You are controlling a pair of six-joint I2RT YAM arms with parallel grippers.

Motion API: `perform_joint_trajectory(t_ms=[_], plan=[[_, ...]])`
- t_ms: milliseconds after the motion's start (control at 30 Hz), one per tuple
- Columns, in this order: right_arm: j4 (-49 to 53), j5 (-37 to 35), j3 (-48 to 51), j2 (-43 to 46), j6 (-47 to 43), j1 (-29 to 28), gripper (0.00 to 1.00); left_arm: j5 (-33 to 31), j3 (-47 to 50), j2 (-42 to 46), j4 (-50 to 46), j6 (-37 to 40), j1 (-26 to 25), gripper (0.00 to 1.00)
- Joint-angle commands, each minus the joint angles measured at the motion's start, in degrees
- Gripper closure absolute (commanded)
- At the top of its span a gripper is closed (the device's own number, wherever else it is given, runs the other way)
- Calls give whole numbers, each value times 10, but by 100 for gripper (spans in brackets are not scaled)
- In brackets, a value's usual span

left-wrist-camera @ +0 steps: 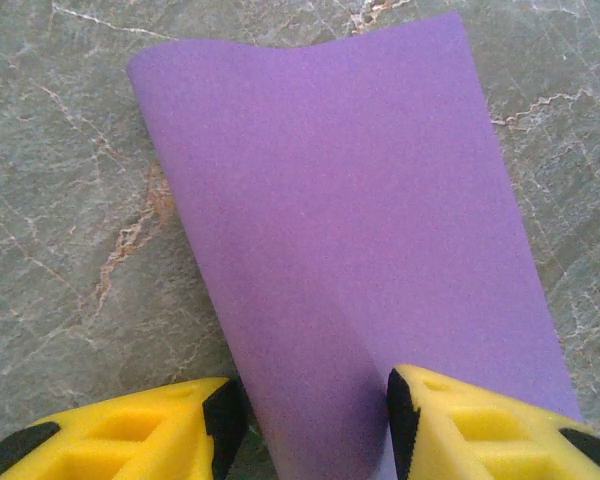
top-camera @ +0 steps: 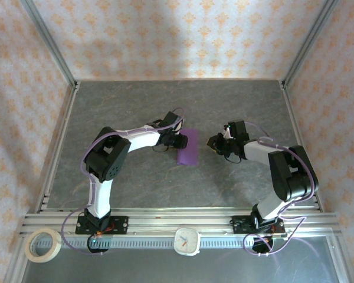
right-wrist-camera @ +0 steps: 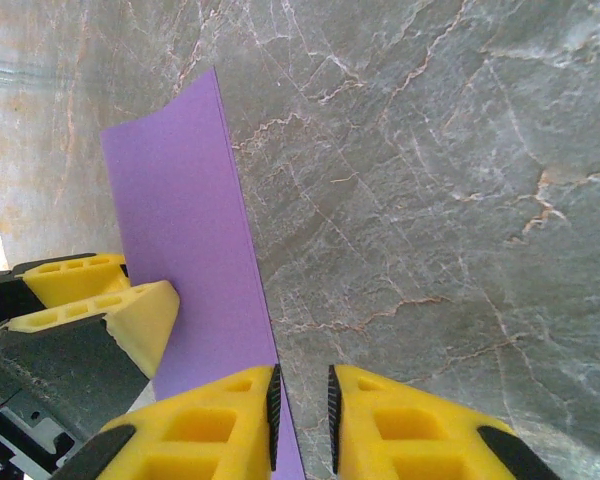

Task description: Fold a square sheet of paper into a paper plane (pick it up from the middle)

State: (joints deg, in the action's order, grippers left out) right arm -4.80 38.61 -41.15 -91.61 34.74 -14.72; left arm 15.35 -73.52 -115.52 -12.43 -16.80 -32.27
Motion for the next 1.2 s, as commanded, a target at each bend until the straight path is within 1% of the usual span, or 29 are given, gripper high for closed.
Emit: perform_joint_trajectory(t_ms=[0, 400, 567, 767, 1000, 1167], plan=[[-7, 3, 9, 18, 4, -1, 78, -51, 10, -50, -10, 3, 12, 49], [-18, 17, 11, 15, 7, -3, 78, -44, 12, -52, -5, 2, 12, 49], [-30, 23, 12, 15, 10, -7, 82, -47, 11, -56, -4, -8, 12, 50], [-32, 24, 14, 10, 12, -9, 84, -51, 9, -62, -4, -17, 12, 50], [-35, 23, 13, 8, 12, -10, 84, -52, 8, -66, -4, -14, 12, 51], [-35, 23, 14, 7, 12, -11, 84, -40, 8, -66, -1, 1, 12, 50]])
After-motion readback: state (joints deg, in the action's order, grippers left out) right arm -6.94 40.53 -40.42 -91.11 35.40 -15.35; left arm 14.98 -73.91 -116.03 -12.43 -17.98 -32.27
